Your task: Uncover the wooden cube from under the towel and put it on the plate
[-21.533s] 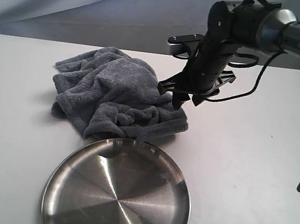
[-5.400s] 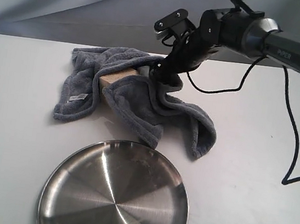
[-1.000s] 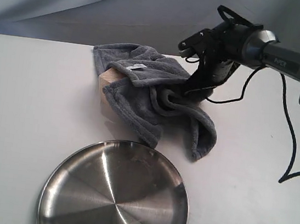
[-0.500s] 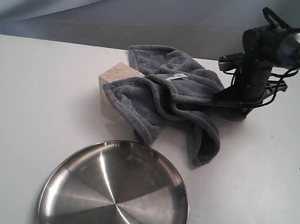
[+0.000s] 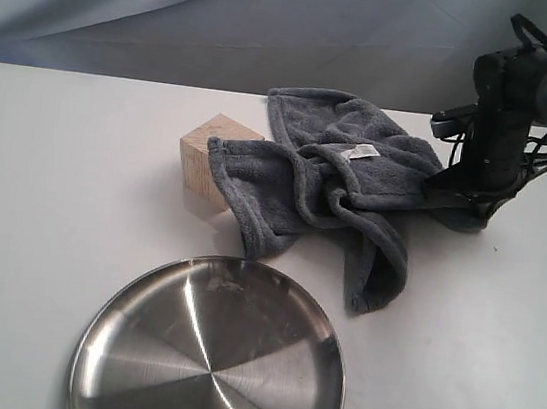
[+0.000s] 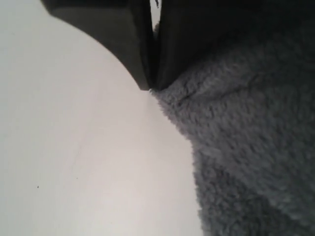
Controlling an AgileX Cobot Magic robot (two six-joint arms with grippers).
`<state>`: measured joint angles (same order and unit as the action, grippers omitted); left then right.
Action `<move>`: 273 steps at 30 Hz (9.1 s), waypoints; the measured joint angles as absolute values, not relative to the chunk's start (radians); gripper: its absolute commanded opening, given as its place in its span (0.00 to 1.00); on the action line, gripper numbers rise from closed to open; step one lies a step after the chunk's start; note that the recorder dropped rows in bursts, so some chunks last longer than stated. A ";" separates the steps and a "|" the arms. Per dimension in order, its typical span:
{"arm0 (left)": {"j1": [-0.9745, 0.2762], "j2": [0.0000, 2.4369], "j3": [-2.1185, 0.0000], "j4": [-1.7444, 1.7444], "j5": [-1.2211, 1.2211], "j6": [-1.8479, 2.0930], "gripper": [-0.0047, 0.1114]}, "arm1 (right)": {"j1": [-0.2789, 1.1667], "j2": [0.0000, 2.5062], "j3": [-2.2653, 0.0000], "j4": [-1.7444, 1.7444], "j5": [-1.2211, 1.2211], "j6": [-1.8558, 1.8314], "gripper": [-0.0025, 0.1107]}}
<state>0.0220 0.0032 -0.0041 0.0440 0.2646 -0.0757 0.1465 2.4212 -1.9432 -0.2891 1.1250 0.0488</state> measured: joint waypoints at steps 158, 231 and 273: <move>0.022 0.003 -0.004 0.044 0.265 -0.074 0.04 | 0.527 2.240 -1.914 0.389 0.548 -0.608 0.95; 0.022 0.003 -0.004 0.044 0.265 -0.074 0.04 | 0.478 2.575 -2.204 0.566 0.806 -0.784 0.78; 0.022 0.003 -0.004 0.044 0.265 -0.072 0.04 | 0.478 2.412 -2.202 0.582 0.959 -0.863 0.04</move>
